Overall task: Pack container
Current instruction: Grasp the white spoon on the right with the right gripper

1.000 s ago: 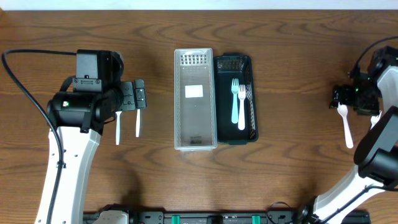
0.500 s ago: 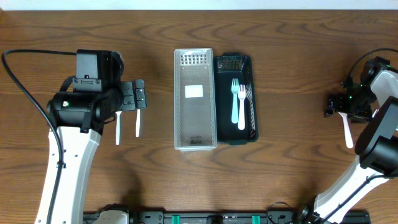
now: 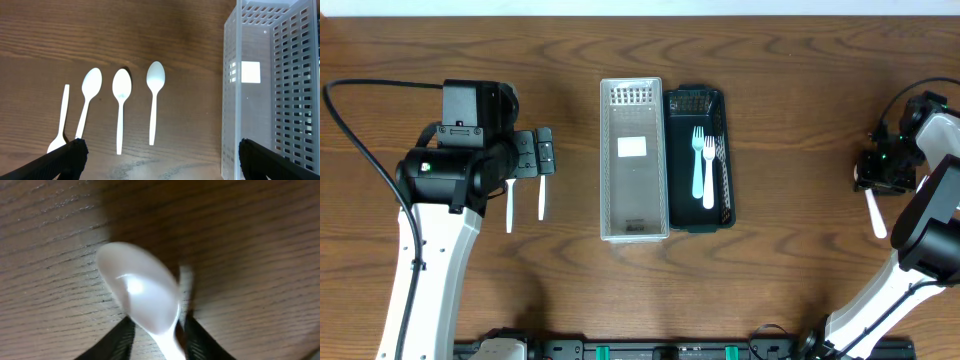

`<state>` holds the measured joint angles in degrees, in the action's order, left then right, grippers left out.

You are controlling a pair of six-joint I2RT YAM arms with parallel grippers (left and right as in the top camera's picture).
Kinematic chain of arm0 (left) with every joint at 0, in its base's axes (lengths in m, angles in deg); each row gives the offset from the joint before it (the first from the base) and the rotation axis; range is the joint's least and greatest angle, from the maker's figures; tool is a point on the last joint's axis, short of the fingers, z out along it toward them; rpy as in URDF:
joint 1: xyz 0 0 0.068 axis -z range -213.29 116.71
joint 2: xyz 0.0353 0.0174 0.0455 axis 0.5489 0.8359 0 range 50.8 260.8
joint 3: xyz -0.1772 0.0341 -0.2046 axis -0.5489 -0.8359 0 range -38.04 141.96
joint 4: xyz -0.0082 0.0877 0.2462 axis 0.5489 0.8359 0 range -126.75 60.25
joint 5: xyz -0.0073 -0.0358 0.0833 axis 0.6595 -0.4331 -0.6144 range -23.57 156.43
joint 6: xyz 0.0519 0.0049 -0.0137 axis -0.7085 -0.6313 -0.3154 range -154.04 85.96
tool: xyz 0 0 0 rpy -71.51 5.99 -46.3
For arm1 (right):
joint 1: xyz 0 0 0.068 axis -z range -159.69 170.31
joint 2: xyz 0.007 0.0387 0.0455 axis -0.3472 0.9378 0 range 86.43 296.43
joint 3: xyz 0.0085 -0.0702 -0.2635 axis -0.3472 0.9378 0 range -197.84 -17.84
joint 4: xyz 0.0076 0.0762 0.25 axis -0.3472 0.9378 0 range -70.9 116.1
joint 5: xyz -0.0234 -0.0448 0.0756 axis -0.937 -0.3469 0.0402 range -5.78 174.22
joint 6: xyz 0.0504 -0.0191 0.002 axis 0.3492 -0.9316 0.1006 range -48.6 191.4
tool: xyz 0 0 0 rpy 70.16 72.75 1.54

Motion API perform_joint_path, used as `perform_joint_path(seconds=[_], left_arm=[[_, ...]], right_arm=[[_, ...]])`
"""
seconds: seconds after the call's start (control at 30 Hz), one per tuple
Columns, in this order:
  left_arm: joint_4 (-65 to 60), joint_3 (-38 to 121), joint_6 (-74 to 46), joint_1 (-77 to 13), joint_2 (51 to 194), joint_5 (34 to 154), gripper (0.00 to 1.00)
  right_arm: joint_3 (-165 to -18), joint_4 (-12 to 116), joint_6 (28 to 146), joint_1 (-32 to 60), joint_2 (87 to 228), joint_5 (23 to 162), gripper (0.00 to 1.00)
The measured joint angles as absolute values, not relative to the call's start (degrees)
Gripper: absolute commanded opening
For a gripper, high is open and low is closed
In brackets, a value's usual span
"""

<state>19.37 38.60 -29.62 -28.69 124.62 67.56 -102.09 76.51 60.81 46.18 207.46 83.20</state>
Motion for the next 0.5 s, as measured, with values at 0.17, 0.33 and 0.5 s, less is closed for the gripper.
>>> perform_joint_path(seconds=[0.17,0.33,0.5], left_arm=[[19.4,38.6,-29.6,-28.7,124.6,67.6,0.98],[19.4,38.6,-29.6,-28.7,124.6,67.6,0.98],[19.4,38.6,-29.6,-28.7,124.6,67.6,0.98]], right_arm=[[-102.1,76.4,60.9,46.2,207.5,83.2,0.22],[-102.1,76.4,61.4,46.2,207.5,83.3,0.17],[-102.1,76.4,61.5,46.2,207.5,83.4,0.13]])
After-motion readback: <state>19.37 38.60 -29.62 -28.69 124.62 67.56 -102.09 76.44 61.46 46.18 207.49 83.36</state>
